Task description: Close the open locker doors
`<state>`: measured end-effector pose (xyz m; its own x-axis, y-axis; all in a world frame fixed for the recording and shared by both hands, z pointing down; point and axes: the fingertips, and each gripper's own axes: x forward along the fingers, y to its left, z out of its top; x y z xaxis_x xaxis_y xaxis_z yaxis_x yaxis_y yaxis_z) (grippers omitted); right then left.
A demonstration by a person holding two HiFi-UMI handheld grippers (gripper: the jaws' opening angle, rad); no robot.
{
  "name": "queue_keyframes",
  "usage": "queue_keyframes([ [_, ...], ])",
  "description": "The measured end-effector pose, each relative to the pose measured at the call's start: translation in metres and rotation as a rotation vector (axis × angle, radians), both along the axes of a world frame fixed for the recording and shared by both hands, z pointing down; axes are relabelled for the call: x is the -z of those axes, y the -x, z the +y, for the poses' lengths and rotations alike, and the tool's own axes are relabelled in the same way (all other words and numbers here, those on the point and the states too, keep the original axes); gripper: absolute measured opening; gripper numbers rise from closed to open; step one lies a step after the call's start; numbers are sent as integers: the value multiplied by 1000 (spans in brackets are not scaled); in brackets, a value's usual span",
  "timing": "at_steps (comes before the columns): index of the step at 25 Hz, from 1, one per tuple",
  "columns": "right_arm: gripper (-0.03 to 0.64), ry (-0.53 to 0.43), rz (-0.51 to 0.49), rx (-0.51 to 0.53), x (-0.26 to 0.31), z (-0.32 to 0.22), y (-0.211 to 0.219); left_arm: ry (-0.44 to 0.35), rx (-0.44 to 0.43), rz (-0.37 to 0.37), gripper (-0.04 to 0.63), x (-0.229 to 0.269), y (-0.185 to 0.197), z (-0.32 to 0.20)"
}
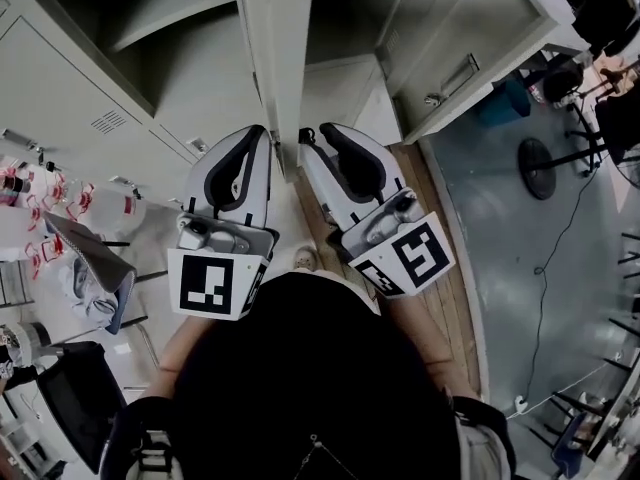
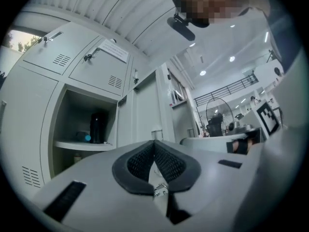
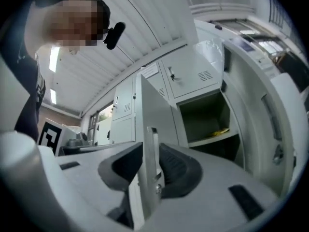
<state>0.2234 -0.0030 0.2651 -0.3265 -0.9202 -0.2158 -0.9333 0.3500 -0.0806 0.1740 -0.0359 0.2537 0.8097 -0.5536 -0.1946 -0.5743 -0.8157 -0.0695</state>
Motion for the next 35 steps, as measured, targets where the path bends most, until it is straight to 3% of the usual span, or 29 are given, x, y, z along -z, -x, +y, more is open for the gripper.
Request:
queue_keyframes([
  [13,147,95,111,340,-30,-18,20,17,88,-64,3,-15,13,-3],
  [27,147,76,130,473,-37,-39,46,3,184,-93,3,-10,33,-21],
  [35,144,86,153,486,-34,-53,81,51,277,-76,3,-16,70,-32],
])
